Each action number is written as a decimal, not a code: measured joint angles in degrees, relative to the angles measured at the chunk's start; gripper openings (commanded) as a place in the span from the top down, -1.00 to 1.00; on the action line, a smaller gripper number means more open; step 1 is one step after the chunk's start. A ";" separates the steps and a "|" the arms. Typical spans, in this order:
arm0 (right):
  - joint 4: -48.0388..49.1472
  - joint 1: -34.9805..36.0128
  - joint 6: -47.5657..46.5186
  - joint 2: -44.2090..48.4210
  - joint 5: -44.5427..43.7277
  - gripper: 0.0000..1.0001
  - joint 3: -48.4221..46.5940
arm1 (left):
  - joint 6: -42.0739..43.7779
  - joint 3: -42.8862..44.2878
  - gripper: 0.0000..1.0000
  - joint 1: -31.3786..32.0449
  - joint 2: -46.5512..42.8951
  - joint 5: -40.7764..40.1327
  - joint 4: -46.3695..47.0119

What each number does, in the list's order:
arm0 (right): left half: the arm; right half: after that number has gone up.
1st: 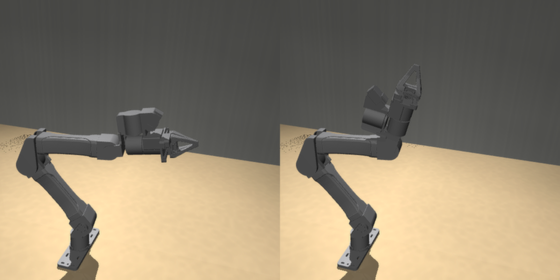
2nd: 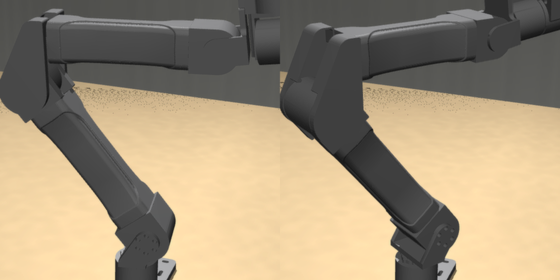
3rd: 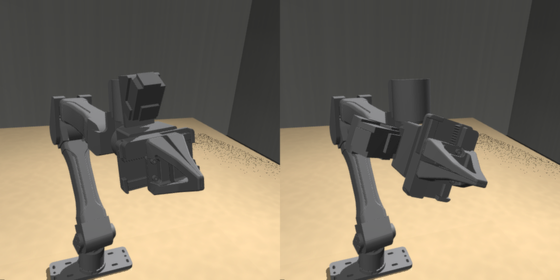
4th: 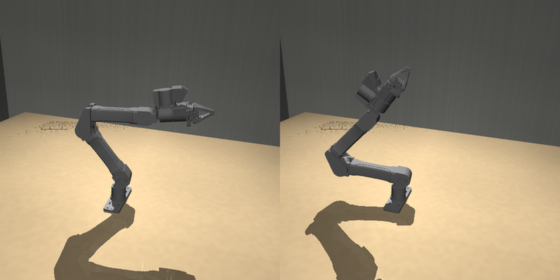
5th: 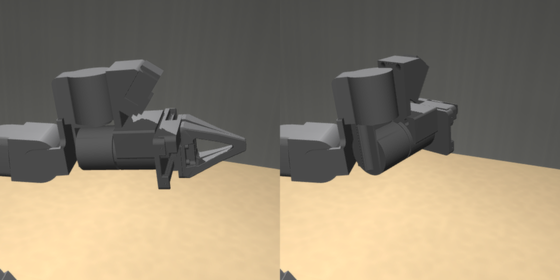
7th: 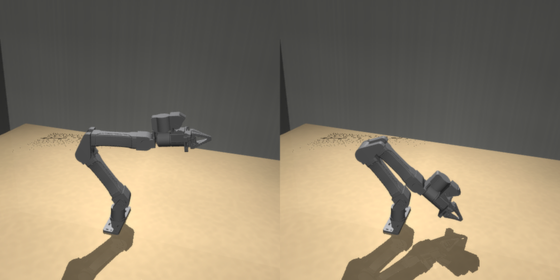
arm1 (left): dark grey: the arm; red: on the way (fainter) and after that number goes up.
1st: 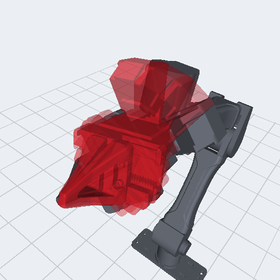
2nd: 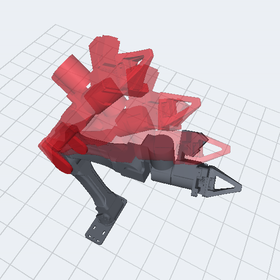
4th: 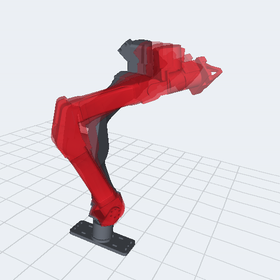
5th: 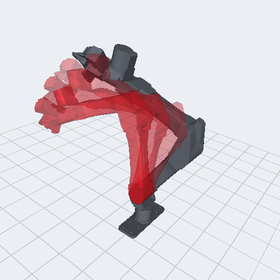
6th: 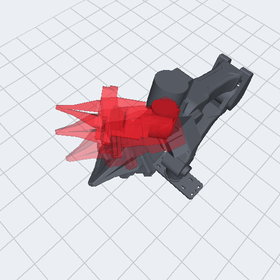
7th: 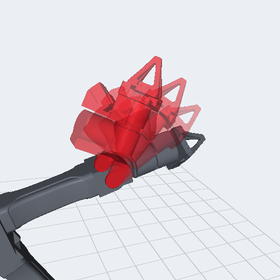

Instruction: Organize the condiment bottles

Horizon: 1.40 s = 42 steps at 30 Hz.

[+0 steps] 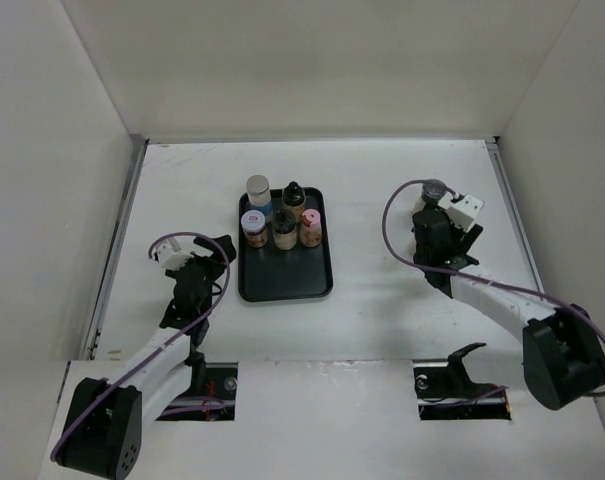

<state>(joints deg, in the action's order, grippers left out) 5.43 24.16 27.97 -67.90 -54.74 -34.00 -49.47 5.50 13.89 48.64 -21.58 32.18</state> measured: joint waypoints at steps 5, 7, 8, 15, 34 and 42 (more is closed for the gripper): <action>0.26 -2.45 -0.50 -7.34 3.50 -0.78 -3.23 | 0.02 0.00 -1.00 0.90 0.31 0.15 0.22; 1.07 -2.38 -0.85 -8.50 4.79 -0.76 -3.37 | 0.00 0.00 -1.00 0.90 0.33 0.22 0.22; 1.51 -2.34 -1.11 -8.90 5.53 -0.72 -3.37 | 0.02 0.00 -1.00 0.92 0.31 0.20 0.22; 2.84 -2.86 -0.79 -10.54 9.40 -0.17 -3.43 | 0.02 0.00 -1.00 1.16 1.18 0.44 0.50; -0.35 25.88 -1.16 -10.64 12.57 0.19 -17.35 | 0.92 0.00 -1.00 0.81 -0.42 -0.39 0.63; 2.47 38.62 -2.71 -27.89 15.65 0.16 -30.05 | 1.14 0.00 -1.00 -0.76 -2.71 -0.72 0.52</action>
<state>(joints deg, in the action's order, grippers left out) 7.90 62.78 25.26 -95.79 -39.09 -64.05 -48.34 5.50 13.13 45.93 -22.31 32.71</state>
